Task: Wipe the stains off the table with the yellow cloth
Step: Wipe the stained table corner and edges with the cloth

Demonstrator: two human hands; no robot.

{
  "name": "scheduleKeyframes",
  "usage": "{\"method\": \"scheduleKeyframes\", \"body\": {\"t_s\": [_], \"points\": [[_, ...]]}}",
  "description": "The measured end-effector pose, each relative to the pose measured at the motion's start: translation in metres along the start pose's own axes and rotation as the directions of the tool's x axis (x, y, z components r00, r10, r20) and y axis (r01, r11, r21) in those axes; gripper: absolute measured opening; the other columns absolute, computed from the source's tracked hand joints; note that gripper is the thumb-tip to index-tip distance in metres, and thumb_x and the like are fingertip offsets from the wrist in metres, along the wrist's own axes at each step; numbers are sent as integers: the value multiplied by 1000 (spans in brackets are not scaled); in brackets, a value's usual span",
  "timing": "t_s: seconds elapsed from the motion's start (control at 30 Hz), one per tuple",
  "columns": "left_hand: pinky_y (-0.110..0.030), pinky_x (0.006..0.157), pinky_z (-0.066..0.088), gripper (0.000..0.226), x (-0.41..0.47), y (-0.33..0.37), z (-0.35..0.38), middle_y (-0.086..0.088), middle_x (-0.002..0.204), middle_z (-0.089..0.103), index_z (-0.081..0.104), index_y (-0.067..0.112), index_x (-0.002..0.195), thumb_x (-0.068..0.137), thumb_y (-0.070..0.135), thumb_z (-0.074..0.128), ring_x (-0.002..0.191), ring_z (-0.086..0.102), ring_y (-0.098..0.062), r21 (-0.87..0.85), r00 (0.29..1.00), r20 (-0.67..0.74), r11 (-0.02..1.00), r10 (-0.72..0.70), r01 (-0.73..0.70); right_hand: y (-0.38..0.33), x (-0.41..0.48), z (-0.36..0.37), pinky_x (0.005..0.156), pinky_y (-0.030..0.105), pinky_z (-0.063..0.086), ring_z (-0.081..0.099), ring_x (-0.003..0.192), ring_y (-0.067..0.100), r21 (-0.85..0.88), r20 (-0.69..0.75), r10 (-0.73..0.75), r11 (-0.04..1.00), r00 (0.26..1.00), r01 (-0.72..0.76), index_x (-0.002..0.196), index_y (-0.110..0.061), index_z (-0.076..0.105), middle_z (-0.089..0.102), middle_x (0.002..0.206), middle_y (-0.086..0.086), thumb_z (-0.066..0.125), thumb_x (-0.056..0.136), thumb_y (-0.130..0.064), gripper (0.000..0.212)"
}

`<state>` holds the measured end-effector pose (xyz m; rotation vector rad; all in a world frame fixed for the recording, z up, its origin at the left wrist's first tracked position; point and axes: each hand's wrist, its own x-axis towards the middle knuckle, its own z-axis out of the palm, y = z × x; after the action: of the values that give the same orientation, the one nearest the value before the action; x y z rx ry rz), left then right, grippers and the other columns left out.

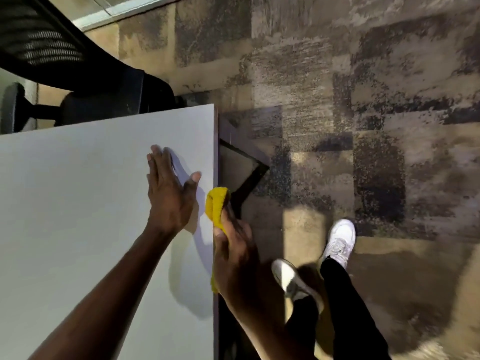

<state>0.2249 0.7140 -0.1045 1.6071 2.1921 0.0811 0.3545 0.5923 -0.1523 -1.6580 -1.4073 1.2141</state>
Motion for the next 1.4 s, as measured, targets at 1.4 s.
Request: {"method": "scheduleKeyframes", "body": {"t_s": [1.4], "points": [[-42,134,-18,114,3,1,1,1,178,-32,-18,16,170,90,92,8,165,-30,-16,50,994,105,998,-39,34,-47,164,-25,90,9,29,50,108,18,151,-120,55,988,991,-37,155,-21,56,76,129,6,65,99,-4,59]]}}
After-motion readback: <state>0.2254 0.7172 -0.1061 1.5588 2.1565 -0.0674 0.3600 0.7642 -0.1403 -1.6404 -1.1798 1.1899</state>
